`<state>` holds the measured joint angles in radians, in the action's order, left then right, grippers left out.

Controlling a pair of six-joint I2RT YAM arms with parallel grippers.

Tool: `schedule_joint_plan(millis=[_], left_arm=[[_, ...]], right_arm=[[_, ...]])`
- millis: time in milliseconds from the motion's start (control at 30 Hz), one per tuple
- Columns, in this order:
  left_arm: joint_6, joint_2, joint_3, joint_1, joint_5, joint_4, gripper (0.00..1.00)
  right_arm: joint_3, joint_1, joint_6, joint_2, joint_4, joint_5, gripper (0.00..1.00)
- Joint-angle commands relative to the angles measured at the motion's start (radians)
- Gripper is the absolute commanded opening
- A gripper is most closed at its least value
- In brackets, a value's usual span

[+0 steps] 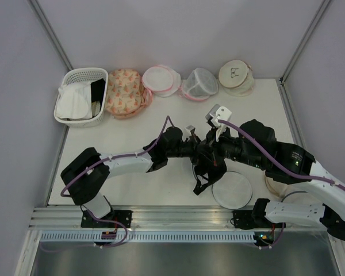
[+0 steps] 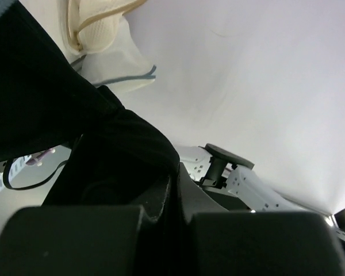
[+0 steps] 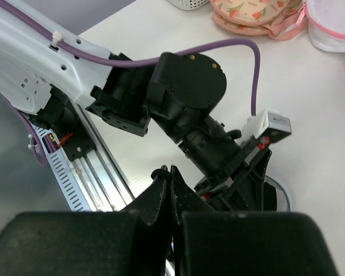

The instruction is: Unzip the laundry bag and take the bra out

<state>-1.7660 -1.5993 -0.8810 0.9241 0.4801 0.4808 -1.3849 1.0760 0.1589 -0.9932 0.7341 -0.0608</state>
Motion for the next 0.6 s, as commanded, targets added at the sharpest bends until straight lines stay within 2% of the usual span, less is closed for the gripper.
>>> schedule_joint_plan(millis=[0,300,433,500,533,567], left_arm=[[-0.029,-0.062,-0.047,0.027,0.112,0.182,0.02],[-0.037,-0.119,-0.032,0.012,0.100,0.346,0.02],[0.008,-0.126,-0.052,-0.031,0.100,0.312,0.02],[0.029,-0.126,-0.062,-0.062,0.100,0.312,0.02],[0.039,-0.125,-0.068,-0.074,0.101,0.309,0.02],[0.049,-0.123,-0.090,-0.097,0.112,0.303,0.02]], right_arm=[[-0.011,0.001,-0.018,0.013,-0.025,-0.011,0.01],[-0.016,0.001,-0.007,0.033,-0.010,-0.028,0.00],[-0.031,0.001,0.007,0.062,0.005,-0.065,0.01],[-0.039,0.002,0.014,0.082,0.030,-0.106,0.24],[-0.045,0.001,0.021,0.087,0.039,-0.117,0.46],[-0.048,0.002,0.024,0.094,0.048,-0.147,0.54]])
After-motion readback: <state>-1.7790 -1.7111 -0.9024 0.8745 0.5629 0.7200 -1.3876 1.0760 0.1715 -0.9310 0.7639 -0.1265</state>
